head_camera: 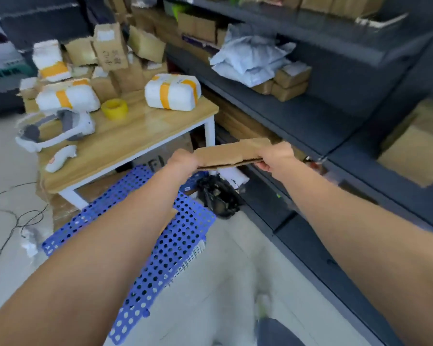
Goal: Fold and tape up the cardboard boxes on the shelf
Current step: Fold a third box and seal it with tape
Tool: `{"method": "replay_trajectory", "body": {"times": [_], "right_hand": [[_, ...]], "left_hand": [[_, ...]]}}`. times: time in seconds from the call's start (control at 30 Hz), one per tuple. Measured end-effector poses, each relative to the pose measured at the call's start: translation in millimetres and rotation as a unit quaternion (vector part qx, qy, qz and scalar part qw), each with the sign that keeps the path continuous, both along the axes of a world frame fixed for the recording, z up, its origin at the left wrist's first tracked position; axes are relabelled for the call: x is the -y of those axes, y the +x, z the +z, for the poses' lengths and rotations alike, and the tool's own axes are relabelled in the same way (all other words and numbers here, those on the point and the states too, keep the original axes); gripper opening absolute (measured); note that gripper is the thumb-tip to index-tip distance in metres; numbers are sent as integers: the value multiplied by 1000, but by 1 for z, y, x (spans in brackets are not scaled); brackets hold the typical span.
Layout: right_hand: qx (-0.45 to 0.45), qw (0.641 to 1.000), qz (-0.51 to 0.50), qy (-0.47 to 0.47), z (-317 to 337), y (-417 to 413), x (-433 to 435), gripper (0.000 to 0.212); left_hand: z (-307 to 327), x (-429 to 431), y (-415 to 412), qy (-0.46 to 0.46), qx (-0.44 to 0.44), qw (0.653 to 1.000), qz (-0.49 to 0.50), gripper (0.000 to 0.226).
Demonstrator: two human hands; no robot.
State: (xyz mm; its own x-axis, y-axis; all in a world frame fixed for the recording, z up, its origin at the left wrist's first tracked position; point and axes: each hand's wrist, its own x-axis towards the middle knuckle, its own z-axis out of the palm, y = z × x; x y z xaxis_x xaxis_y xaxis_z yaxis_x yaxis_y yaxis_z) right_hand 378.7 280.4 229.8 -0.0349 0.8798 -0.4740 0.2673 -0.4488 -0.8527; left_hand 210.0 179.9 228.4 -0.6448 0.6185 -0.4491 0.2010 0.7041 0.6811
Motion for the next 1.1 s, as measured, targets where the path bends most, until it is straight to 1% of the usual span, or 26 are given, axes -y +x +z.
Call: {"method": "replay_trajectory", "body": {"times": [0.03,0.07,0.1,0.17,0.2,0.23,0.3,0.37,0.43,0.5,0.6,0.67,0.8,0.93,1.1], "right_hand": [[0,1000,-4,7,5,23,0,19],[4,1000,-16,14,7,48,-4,10],[0,999,-36,24,5,76,-10,10],[-3,994,-110,26,9,132,-16,22],[16,989,-139,38,12,159,-18,25],[31,988,-146,40,13,186,-21,26],[27,986,-161,43,18,240,-28,26],[37,976,-212,32,22,292,-35,24],[61,965,-257,10,25,338,-36,20],[77,958,-275,-4,29,378,-37,20],[89,952,-292,-24,29,431,-37,19],[102,947,-303,-27,28,460,-36,22],[114,939,-322,-34,24,498,-38,30],[109,936,-331,-46,18,518,-45,46],[118,941,-315,-39,14,528,-55,55]], "left_hand": [[-2,-12,14,0,-6,1000,-8,22],[-2,-25,33,9,5,999,-36,25],[-1,-36,56,19,13,997,-67,28],[1,-62,103,43,30,991,-123,31],[2,-76,125,50,36,986,-153,31],[5,-90,149,57,40,981,-182,30],[11,-113,202,71,59,972,-218,27],[18,-134,252,68,48,966,-246,23],[23,-151,300,72,34,960,-270,28],[25,-167,343,82,39,953,-289,33],[25,-186,397,85,43,944,-315,53],[22,-197,428,85,48,940,-327,58],[15,-208,473,87,53,932,-348,54],[13,-222,497,56,5,930,-363,70],[10,-246,516,53,-1,935,-351,83]]}}
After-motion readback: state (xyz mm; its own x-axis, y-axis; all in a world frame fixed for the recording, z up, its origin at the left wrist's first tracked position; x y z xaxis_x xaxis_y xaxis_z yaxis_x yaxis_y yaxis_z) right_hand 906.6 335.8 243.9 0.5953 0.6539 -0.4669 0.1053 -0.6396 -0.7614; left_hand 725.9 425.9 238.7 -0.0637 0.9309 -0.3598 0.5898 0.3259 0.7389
